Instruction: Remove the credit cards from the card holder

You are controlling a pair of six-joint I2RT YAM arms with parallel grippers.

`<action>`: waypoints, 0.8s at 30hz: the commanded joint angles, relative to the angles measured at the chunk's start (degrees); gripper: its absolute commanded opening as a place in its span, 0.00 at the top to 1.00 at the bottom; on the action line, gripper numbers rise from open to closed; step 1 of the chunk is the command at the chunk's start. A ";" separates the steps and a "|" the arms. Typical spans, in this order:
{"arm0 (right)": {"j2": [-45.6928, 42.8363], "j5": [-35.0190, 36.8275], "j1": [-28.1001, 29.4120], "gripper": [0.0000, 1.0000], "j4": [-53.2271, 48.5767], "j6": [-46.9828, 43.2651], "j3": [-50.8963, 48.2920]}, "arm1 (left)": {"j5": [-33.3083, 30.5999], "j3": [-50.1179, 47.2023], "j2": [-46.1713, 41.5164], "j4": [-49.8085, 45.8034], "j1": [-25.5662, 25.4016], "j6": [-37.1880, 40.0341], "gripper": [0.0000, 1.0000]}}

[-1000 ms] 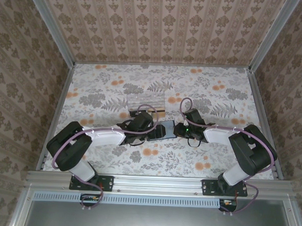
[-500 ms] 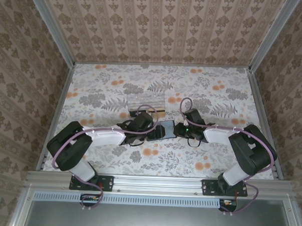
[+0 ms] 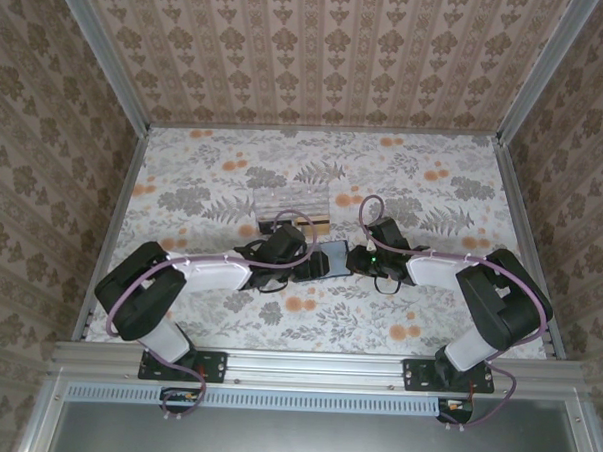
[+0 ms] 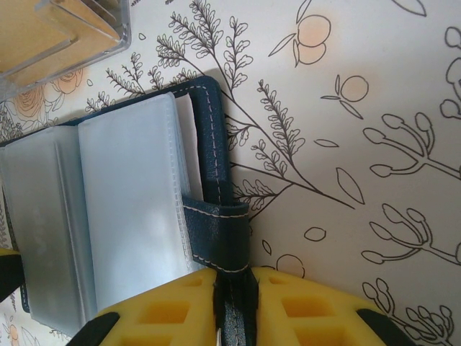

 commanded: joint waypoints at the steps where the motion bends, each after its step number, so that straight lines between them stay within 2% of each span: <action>1: 2.97 -3.43 1.39 0.78 -2.46 0.58 -1.23 | 1.17 1.28 1.76 -0.47 -0.48 -0.32 0.18; 9: 3.08 -3.47 1.48 0.78 -2.36 0.61 -1.14 | 3.84 1.04 2.02 3.87 -0.59 -0.21 0.18; 24: 3.77 -3.47 1.52 0.78 -1.83 0.76 -1.41 | 6.50 2.82 -2.92 9.05 -2.50 3.35 0.14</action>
